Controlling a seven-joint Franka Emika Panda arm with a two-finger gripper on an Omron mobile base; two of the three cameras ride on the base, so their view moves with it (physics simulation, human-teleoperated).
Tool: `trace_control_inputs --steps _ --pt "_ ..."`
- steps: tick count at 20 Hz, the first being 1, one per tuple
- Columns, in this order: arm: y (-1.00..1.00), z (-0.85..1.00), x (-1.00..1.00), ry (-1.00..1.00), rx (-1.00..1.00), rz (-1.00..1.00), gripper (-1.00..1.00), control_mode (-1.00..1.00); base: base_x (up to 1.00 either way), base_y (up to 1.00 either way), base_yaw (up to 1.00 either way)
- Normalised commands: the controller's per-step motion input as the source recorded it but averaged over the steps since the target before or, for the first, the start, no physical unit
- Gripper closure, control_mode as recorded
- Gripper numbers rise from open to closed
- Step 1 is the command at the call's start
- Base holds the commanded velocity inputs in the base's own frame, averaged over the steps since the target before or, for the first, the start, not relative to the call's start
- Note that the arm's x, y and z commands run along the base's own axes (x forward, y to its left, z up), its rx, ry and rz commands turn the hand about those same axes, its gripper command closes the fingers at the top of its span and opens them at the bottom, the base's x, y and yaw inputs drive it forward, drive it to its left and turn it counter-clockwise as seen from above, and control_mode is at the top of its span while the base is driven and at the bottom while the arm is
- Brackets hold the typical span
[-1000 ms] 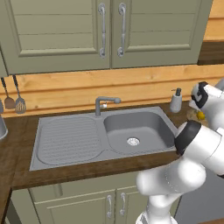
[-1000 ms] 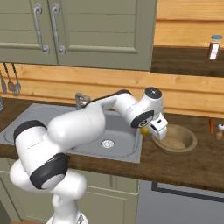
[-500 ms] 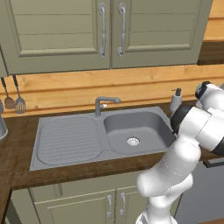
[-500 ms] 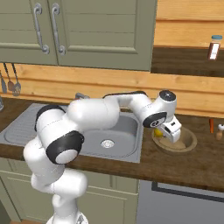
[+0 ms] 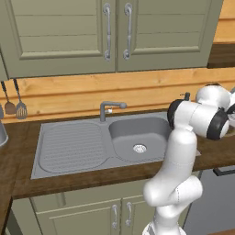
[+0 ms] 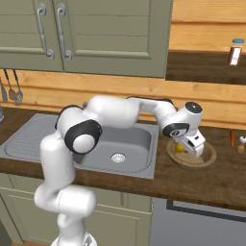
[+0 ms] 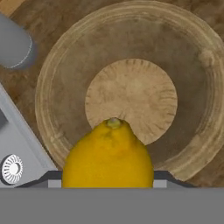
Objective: Pick the lemon from the sink and place it in the bowl. Then pick the bowl and place it in the microwave. Then close the microwave door and press the start button.
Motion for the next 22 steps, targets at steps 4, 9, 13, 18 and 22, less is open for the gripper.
trace_control_inputs --steps 4,9,13,18,22 --pt "-0.16 -0.39 0.11 0.02 0.04 0.0 1.0 -1.0 0.0 0.0 0.0" --pt "0.0 -0.47 0.24 0.05 0.0 0.0 1.0 -1.0 0.0 0.0 0.0" --pt "0.0 -0.29 0.14 0.01 0.01 0.0 -1.0 -1.0 0.0 0.0 0.0" --pt "0.04 -0.25 0.12 0.04 0.0 0.0 -1.0 -1.0 0.0 0.0 0.0" --pt "0.0 -0.01 0.0 0.0 0.01 0.0 -1.0 -1.0 0.0 0.0 0.0"
